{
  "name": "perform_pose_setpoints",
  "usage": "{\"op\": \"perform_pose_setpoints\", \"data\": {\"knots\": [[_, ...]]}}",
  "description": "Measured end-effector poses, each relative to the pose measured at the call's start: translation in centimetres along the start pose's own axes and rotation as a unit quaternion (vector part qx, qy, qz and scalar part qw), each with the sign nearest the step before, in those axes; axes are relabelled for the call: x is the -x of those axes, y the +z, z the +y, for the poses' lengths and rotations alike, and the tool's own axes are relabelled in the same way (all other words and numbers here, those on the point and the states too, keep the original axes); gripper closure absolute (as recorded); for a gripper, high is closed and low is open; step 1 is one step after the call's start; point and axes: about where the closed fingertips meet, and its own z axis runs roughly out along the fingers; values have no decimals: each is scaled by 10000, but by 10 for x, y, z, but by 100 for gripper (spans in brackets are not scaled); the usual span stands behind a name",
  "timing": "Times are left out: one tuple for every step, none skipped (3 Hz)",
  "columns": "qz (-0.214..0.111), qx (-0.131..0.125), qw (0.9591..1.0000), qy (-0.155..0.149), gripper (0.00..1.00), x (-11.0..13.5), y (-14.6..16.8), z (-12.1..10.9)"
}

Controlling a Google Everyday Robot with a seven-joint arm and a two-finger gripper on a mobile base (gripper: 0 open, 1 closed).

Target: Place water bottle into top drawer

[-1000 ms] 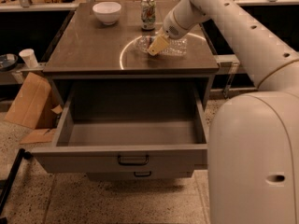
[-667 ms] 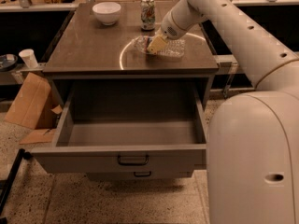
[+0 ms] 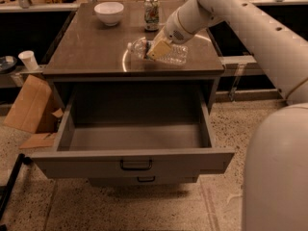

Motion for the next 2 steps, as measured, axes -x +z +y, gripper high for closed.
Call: {"op": "perform_pose_setpoints", "data": {"knots": [[-456, 369, 9983, 35, 100, 10, -16, 44], [-846, 975, 9916, -10, 100, 25, -17, 89]]}}
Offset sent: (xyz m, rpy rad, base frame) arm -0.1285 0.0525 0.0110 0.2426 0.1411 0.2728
